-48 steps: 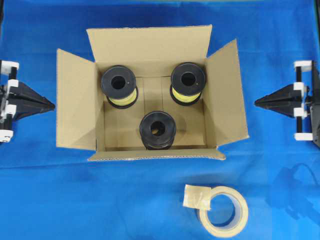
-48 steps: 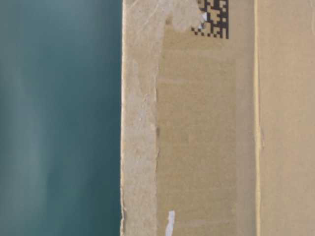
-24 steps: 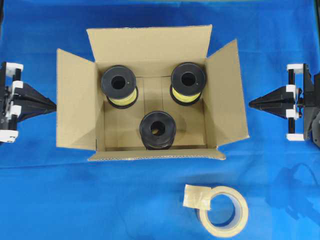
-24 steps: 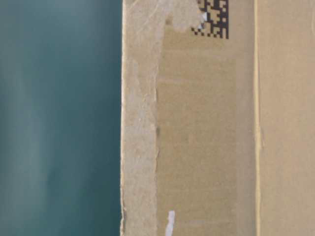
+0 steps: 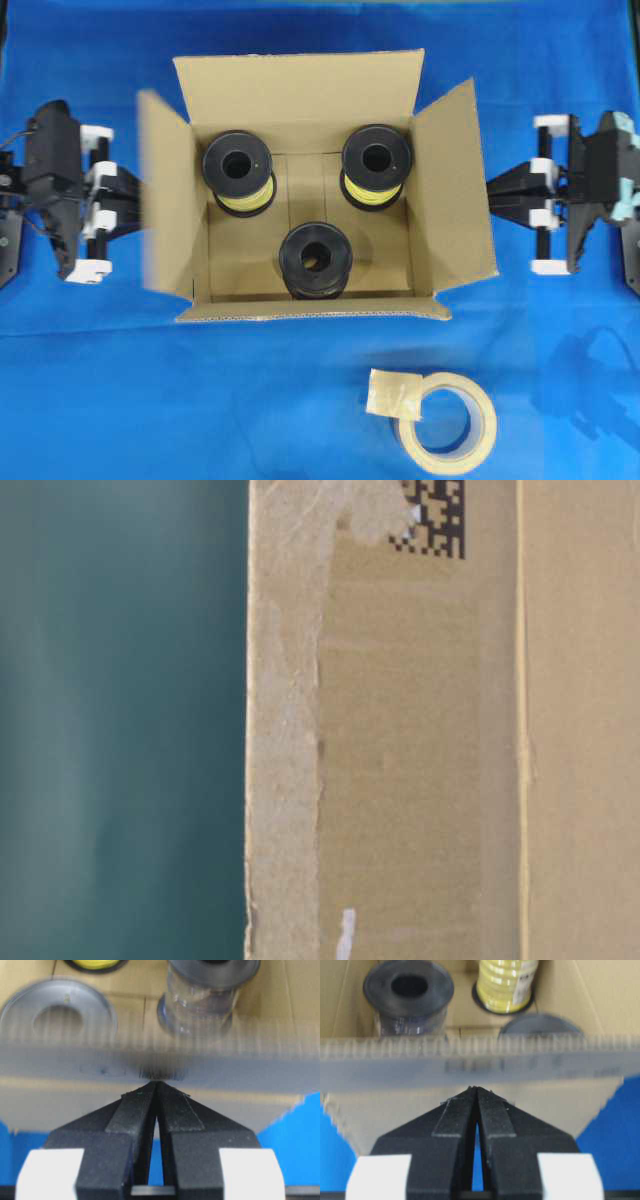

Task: Close the cardboard box.
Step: 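Push the left and right side flaps inward with both grippers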

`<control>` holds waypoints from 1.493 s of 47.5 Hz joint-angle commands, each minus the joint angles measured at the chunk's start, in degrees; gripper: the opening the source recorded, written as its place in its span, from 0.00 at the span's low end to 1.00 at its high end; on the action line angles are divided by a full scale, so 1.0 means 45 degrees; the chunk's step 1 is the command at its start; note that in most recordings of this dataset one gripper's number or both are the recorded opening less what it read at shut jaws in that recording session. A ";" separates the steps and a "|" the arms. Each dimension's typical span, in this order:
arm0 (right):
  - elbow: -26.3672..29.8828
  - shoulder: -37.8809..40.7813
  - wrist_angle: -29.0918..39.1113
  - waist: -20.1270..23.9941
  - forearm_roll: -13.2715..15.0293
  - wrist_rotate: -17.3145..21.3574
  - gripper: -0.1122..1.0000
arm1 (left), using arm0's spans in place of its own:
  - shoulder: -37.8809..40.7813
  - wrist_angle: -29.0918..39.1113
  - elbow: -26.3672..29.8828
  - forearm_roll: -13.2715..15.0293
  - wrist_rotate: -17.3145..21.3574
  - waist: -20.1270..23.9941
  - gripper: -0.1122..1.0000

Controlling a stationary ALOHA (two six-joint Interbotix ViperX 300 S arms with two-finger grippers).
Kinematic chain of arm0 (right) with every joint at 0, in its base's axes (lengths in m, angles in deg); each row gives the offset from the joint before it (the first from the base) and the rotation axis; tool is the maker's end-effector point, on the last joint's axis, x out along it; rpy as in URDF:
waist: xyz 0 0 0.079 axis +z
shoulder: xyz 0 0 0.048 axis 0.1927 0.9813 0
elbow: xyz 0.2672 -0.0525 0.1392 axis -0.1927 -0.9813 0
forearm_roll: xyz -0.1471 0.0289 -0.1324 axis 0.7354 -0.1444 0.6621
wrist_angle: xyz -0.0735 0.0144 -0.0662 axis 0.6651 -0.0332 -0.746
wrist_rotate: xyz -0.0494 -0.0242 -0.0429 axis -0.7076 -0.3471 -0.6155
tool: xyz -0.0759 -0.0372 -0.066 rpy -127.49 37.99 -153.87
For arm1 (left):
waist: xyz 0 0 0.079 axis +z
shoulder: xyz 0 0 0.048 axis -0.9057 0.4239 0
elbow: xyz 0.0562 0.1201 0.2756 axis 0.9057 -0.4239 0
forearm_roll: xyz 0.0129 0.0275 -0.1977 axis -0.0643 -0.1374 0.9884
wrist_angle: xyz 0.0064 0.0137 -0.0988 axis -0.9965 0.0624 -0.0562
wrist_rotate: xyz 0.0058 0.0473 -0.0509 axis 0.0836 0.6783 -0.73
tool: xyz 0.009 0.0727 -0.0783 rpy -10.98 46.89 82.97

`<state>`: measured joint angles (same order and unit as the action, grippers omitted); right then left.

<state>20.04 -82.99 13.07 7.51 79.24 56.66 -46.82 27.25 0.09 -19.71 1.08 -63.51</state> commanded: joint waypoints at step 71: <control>0.4082 0.6016 -0.1523 -0.0020 -0.0273 0.0078 0.10 | 0.5020 -0.1523 0.3203 0.0020 -0.0098 0.1035 0.10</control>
<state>37.35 -55.39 6.48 7.51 78.18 56.93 -24.06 20.83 13.18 -19.80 0.64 -58.94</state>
